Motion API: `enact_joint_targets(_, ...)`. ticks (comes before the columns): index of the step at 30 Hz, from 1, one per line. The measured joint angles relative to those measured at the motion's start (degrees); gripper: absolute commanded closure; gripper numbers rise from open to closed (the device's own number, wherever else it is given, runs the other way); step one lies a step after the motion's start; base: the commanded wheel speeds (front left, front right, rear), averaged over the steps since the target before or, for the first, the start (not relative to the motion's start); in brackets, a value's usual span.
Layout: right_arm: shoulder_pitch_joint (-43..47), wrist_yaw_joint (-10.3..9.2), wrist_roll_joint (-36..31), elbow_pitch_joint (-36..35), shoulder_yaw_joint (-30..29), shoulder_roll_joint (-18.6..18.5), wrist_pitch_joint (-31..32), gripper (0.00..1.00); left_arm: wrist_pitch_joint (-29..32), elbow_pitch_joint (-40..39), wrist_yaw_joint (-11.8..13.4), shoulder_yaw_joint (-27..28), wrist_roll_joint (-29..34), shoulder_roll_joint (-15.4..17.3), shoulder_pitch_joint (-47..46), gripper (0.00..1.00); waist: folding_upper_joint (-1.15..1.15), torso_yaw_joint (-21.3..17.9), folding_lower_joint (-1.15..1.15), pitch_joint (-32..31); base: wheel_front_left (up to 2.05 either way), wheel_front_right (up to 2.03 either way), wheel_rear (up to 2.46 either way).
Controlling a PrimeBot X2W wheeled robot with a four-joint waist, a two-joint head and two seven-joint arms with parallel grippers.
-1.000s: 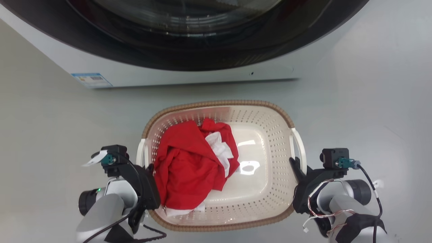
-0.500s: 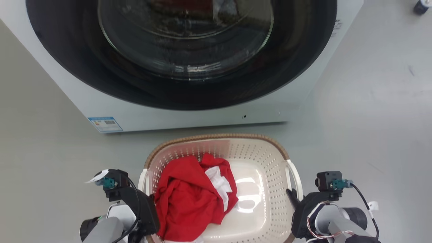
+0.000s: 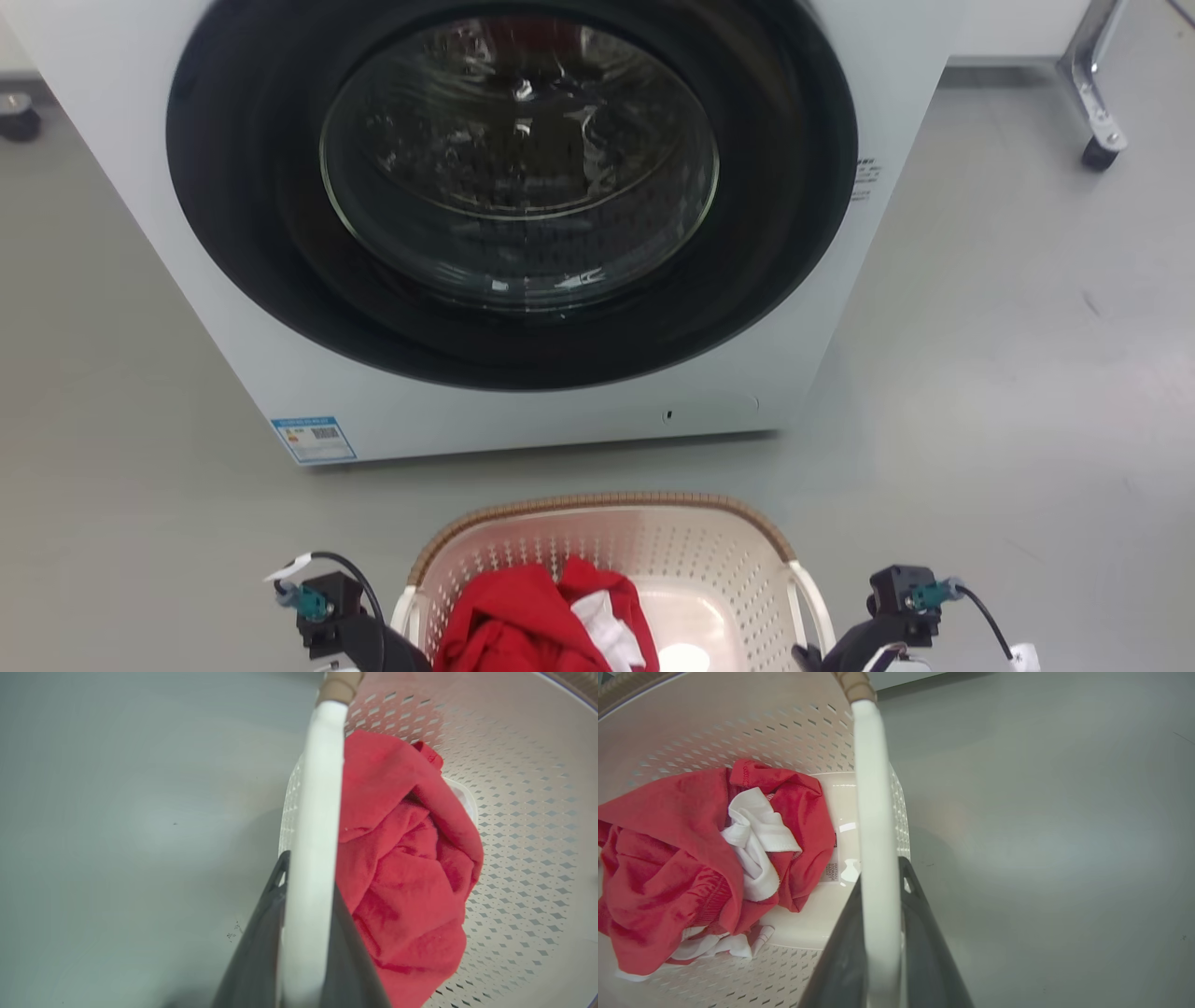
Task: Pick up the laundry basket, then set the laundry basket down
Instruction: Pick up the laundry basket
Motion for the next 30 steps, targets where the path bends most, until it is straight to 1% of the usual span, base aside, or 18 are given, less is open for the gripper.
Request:
enact_joint_targets(8,3.2,0.0,2.1,0.8,0.5,0.2,3.8,1.0,2.5,0.1,0.0,0.1,-0.4,-0.1,4.1,1.0,0.0,-0.2,0.0,-5.0,0.0,0.0,0.0)
enact_joint_targets(15,4.3,0.0,3.3,0.9,0.8,0.2,6.4,1.0,4.2,0.2,0.2,0.4,-0.9,-0.1,5.7,1.0,0.0,-0.2,0.0,-8.3,0.0,0.0,0.0)
enact_joint_targets(24,6.1,0.0,4.6,0.7,1.5,0.2,8.5,1.0,6.0,0.2,0.6,0.5,-2.3,-0.1,8.1,1.0,0.0,-0.1,0.0,-11.2,0.0,0.0,0.0)
enact_joint_targets(30,6.8,0.0,5.3,0.5,1.9,0.1,9.2,1.0,6.6,0.2,1.1,0.7,-2.6,-0.2,9.0,1.0,0.01,0.0,0.01,-11.7,0.0,0.0,0.0)
